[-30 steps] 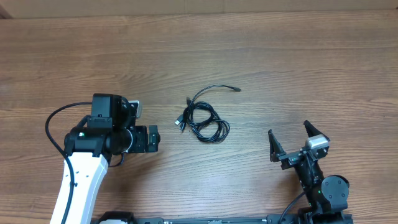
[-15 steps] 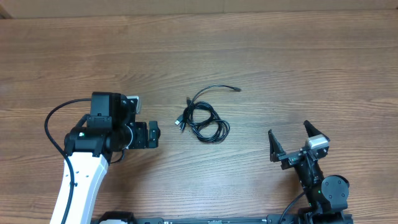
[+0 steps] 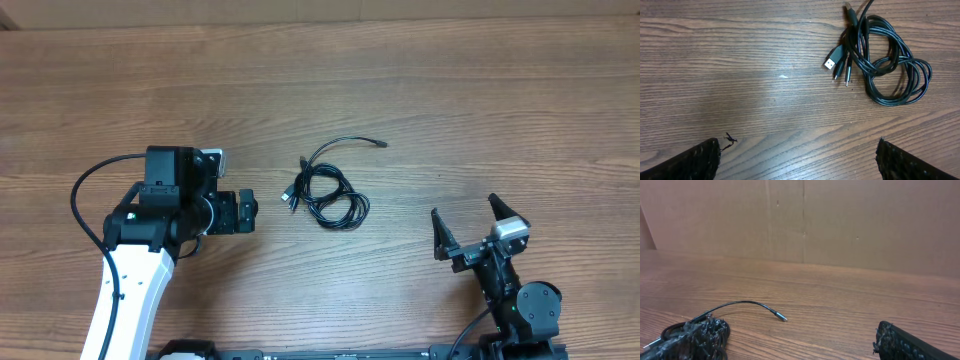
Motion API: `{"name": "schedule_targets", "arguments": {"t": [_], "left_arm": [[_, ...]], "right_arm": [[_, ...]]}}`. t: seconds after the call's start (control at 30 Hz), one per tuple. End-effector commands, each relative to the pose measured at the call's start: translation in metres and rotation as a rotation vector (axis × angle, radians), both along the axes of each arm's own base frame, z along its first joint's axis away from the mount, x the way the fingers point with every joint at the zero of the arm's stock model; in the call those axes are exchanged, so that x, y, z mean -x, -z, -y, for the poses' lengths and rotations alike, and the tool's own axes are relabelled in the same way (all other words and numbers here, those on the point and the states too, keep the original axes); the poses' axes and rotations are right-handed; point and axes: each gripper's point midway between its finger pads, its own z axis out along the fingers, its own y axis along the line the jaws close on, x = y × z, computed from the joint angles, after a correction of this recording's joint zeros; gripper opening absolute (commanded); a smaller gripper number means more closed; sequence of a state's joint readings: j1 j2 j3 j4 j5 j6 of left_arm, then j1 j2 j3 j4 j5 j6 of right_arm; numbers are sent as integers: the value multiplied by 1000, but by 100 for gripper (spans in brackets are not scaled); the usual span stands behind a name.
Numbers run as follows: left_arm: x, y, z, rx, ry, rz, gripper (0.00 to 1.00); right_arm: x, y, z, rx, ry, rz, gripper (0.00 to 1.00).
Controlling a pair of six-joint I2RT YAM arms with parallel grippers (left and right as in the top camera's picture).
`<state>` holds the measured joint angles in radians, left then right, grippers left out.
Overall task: Untangle cables
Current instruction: 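Raise the left arm and move its gripper toward the black cable bundle, then lower the left gripper over the cable bundle near the plugs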
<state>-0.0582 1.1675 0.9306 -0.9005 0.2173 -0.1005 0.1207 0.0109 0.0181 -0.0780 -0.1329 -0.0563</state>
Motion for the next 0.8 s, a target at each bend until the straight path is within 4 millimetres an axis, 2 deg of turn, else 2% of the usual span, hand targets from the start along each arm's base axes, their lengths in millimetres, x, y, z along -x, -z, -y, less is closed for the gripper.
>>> {"name": "schedule_targets", "arguments": {"t": [0.0,0.77], "left_arm": [[-6,-10,1,9,9,29,100],[-3,-8,1,7,12,11,100]], "right_arm": [[0,2,-1,-3,-6,2,100],[0,2,-1,-3,-6,2,100]]}}
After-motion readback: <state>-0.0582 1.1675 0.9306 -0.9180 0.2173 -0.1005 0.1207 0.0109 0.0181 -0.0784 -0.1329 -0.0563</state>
